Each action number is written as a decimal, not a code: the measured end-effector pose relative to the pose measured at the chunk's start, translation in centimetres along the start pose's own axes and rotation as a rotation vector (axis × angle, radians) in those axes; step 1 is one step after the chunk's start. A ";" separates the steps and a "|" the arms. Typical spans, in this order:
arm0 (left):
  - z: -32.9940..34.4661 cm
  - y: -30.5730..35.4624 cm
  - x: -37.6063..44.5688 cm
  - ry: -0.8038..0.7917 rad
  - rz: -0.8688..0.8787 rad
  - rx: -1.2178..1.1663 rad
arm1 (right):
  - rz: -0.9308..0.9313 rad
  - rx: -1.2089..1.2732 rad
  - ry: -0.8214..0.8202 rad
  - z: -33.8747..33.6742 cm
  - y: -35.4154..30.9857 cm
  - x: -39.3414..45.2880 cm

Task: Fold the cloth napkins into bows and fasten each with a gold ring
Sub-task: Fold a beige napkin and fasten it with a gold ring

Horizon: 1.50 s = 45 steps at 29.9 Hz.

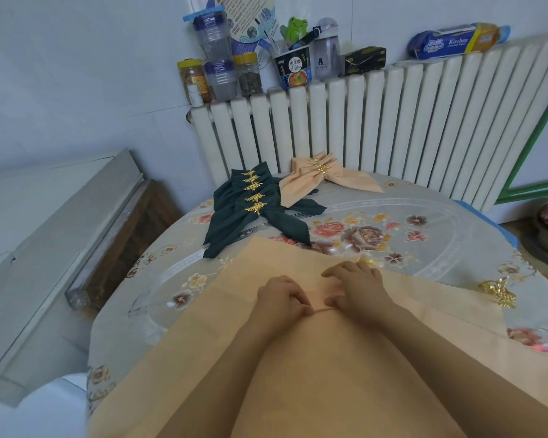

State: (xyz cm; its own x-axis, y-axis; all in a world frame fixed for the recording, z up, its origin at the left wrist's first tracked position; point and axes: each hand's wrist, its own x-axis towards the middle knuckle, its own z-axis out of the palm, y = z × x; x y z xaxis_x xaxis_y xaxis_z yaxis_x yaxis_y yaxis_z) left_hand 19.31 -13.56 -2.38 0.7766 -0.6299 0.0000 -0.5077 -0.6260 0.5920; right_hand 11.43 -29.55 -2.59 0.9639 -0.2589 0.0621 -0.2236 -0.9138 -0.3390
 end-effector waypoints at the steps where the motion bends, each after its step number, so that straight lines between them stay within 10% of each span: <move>1: -0.3 0.5 0.4 -0.030 -0.045 0.073 | 0.014 -0.021 -0.021 -0.1 -0.1 0.3; 8: -1.5 2.1 0.9 -0.182 -0.187 0.176 | -0.098 -0.248 0.080 -0.2 -0.8 0.5; 14: -0.6 1.7 -2.1 0.083 0.087 0.196 | -0.221 -0.096 0.264 -0.1 -0.3 -2.2; 21: -0.1 -0.4 -5.4 0.000 0.216 0.081 | -0.220 0.032 0.008 -1.4 0.9 -5.0; 28: -0.2 0.1 -6.4 0.012 0.079 -0.078 | -0.049 0.239 -0.034 -1.4 0.9 -5.6; 37: -0.7 2.2 -4.1 -0.125 -0.177 0.203 | 0.014 -0.141 -0.082 -1.4 -0.4 -4.4; 45: -0.2 2.2 -6.9 0.115 0.135 0.288 | -0.159 -0.178 0.181 -1.7 -0.8 -7.0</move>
State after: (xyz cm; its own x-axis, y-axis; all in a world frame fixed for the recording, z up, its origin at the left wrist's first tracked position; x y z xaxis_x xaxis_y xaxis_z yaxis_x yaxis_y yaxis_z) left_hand 12.90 -10.53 -0.94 0.7239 -0.6703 0.1631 -0.6805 -0.6549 0.3288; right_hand 4.58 -27.57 -1.14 0.9511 -0.1446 0.2729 -0.1086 -0.9838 -0.1429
